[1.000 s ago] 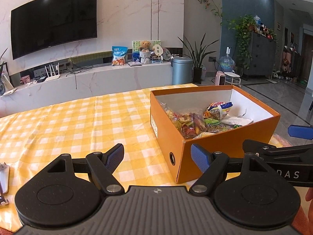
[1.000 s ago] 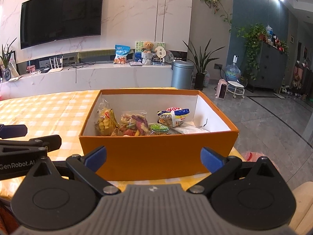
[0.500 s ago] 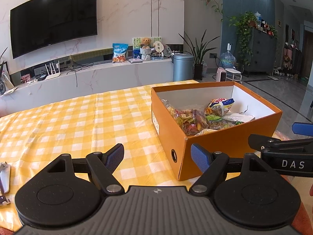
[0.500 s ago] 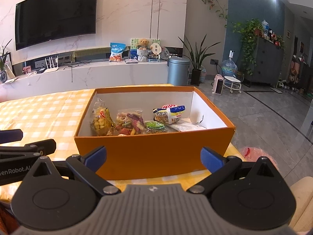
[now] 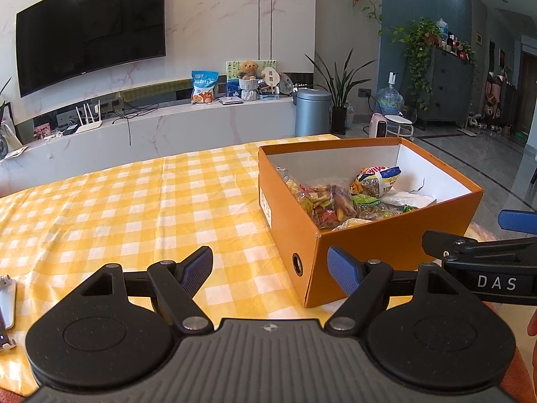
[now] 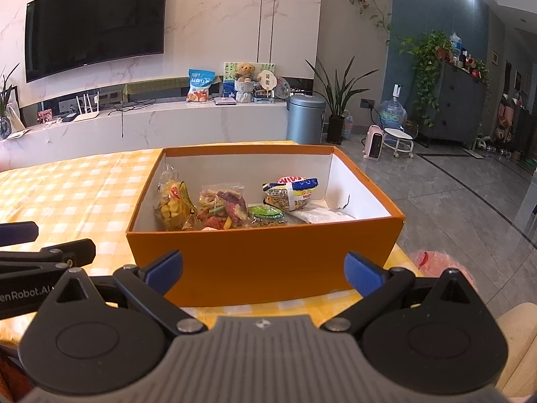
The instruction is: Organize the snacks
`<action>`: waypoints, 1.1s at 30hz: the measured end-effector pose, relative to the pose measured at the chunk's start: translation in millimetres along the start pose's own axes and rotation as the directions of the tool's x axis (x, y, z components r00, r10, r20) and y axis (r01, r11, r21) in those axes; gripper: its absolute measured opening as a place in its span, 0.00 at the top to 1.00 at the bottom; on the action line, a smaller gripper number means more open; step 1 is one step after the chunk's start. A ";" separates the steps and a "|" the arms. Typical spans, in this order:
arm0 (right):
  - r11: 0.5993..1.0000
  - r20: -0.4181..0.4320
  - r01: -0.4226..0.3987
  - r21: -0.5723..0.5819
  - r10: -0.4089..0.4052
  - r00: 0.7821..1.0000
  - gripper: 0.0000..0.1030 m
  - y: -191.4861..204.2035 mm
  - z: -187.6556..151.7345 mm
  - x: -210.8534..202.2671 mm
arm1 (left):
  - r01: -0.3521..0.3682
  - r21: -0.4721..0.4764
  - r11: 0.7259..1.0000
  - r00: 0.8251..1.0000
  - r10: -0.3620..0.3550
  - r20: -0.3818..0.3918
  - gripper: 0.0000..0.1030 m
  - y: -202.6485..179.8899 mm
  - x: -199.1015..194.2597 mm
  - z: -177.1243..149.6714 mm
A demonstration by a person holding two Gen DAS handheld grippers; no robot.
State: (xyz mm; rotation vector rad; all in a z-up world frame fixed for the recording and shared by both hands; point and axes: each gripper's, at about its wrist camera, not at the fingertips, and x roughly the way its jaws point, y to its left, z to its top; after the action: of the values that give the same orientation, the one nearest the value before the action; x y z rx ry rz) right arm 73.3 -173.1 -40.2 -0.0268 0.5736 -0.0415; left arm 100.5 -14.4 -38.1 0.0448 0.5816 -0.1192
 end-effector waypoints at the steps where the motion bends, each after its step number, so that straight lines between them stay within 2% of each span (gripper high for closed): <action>1: 1.000 0.000 0.000 -0.001 0.000 1.000 0.03 0.3 0.1 0.0 | 0.001 -0.001 1.000 1.000 -0.001 0.000 0.11 0.1 0.0 0.1; 33: 1.000 -0.020 -0.004 -0.015 0.004 1.000 0.03 1.9 -3.5 2.7 | 0.000 -0.012 1.000 1.000 0.000 -0.010 0.11 1.1 0.0 -3.0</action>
State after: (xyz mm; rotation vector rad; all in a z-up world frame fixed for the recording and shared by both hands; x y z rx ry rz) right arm 73.8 -171.3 -44.6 -0.0395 0.5942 -0.0338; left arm 99.0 -13.1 -40.7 0.0331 0.5923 -0.1158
